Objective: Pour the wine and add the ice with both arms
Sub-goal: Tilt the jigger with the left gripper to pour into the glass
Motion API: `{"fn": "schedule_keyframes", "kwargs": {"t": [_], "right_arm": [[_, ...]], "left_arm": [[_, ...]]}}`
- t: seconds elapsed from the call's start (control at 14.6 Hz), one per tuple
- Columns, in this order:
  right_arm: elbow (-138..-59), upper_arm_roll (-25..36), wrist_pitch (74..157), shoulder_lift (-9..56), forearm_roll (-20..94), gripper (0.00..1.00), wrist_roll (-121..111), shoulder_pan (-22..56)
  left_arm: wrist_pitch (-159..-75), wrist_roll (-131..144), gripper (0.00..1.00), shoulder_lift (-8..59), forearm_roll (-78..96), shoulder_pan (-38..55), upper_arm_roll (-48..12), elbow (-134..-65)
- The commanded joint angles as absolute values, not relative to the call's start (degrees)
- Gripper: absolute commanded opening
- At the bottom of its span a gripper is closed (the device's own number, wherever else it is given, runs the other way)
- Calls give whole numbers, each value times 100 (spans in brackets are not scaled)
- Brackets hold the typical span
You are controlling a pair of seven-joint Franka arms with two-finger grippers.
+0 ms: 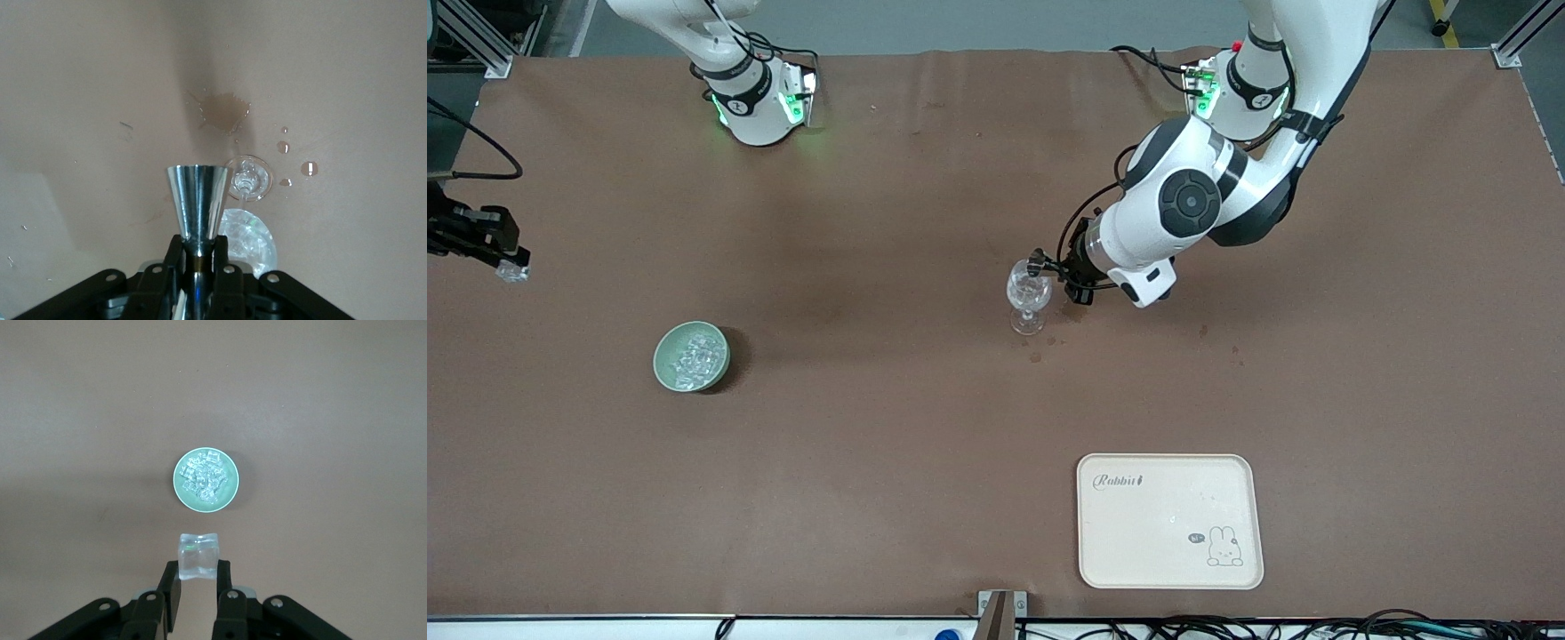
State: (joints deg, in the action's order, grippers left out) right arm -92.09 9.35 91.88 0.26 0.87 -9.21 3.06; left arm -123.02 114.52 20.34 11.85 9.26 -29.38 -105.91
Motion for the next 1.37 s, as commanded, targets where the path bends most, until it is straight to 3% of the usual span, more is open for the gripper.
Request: {"fn": "schedule_keyframes", "kwargs": {"t": [0.0, 0.75, 1.3], "right_arm": [[-9255, 914, 9158, -79, 53, 3, -896, 308], [-9272, 905, 9149, -79, 53, 4, -896, 308], [-9272, 905, 9149, -79, 53, 4, -896, 308]], "left_arm": [[-12243, 11636, 1, 2057, 950, 984, -2936, -10494], [-12243, 12164, 1, 2074, 176, 1116, -2936, -10441], [-12261, 11735, 1, 2232, 578, 976, -2962, -10319]]}}
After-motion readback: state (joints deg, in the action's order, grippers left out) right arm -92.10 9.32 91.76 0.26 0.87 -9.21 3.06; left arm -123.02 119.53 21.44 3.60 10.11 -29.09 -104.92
